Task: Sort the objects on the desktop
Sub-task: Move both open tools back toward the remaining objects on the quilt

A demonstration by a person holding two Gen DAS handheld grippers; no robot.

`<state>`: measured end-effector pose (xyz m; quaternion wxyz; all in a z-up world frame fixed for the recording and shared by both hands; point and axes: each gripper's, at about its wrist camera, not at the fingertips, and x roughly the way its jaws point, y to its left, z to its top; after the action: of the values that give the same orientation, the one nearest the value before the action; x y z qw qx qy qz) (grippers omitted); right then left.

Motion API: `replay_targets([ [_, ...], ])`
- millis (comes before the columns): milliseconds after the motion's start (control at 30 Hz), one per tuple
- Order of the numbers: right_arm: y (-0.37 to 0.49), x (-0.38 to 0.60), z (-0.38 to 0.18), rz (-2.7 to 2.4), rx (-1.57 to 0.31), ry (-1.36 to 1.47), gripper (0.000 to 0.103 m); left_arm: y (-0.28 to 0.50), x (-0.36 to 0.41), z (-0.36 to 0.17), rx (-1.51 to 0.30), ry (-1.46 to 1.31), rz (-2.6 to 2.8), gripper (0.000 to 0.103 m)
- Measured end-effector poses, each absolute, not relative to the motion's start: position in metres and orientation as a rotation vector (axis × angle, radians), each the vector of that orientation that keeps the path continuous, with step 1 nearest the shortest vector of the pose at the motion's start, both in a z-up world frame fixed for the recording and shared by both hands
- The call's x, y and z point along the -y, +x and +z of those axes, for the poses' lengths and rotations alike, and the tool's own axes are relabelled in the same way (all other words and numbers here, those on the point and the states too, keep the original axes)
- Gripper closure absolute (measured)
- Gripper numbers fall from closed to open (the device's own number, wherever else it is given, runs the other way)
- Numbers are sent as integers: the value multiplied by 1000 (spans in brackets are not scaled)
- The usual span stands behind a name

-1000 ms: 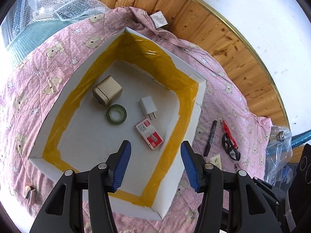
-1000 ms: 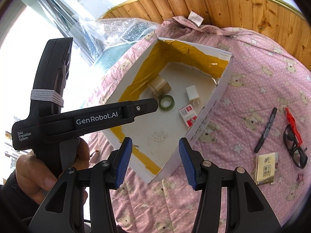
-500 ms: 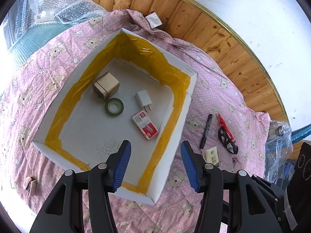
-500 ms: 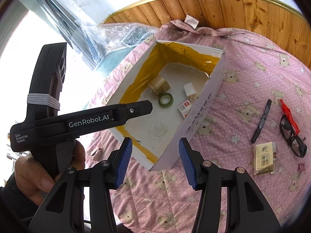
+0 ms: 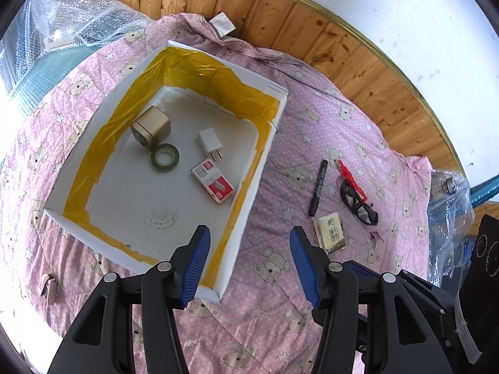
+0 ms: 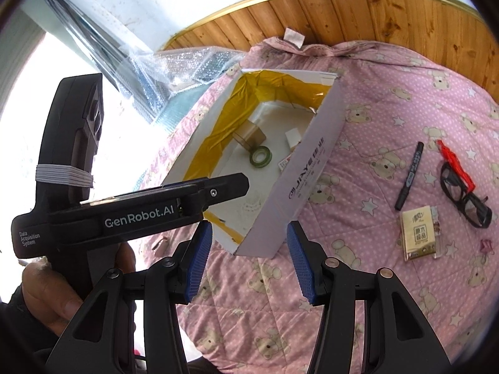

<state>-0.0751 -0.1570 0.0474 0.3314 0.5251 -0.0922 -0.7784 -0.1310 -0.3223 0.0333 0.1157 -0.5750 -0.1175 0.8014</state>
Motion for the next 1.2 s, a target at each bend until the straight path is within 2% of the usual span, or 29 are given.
replay_targets([
  [433, -65, 131, 47, -2059, 291, 1374, 49, -117, 292, 38, 276, -1681, 2317, 48],
  [967, -53, 46, 1, -2149, 479, 1516, 49, -108, 220, 12, 159, -1707, 2193, 48],
  [1200, -52, 28, -5, -2174, 496, 1533, 49, -105, 191, 4, 128, -1709, 2145, 48],
])
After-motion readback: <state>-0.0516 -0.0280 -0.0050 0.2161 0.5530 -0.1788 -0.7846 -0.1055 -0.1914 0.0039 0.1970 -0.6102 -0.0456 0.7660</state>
